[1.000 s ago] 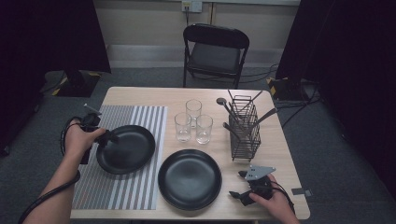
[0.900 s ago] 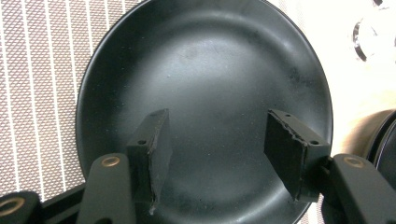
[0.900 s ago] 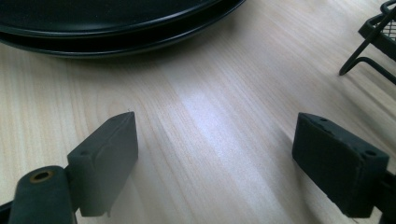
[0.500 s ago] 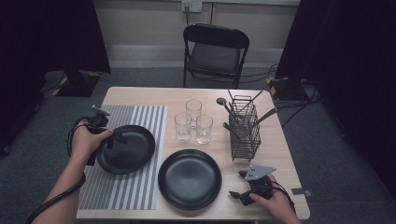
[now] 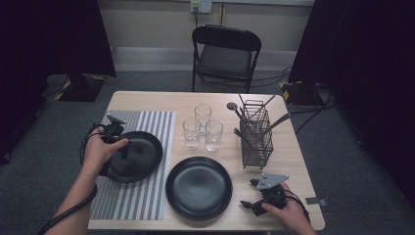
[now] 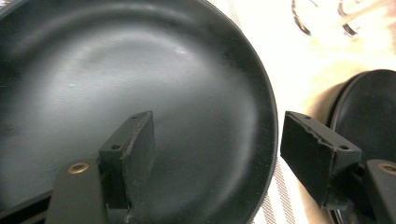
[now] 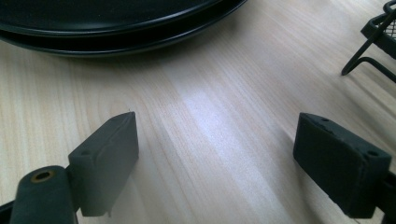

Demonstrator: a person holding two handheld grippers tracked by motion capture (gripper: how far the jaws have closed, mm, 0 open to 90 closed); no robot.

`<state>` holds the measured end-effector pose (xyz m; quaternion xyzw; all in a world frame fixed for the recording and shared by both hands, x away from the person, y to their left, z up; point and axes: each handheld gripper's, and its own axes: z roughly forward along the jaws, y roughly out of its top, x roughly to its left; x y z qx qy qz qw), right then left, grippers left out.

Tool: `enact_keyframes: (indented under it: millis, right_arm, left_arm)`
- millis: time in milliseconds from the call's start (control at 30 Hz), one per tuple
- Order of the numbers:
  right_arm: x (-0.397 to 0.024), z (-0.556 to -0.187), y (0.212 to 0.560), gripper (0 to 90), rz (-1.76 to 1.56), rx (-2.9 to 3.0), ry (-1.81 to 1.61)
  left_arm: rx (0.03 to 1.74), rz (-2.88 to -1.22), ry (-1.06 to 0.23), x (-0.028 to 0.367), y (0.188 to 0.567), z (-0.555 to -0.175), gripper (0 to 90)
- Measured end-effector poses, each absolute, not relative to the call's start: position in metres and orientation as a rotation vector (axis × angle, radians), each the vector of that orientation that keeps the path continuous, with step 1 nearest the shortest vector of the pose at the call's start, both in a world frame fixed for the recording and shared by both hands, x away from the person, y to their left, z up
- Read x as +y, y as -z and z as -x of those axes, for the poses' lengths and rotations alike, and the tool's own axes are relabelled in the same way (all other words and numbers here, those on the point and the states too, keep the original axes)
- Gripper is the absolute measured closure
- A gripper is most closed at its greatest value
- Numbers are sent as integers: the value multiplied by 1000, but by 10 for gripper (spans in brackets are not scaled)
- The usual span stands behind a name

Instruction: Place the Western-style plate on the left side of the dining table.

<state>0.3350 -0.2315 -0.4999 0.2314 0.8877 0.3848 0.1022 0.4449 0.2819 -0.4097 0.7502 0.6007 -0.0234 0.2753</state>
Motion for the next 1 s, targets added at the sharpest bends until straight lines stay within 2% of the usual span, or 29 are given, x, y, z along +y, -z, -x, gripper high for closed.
enact_keyframes:
  millis: [1000]
  right_arm:
    - [-232, -336, 500, 133, -667, 2629, -1139]
  left_arm:
    - [1472, -2042, 60, 245, 414, -431, 244]
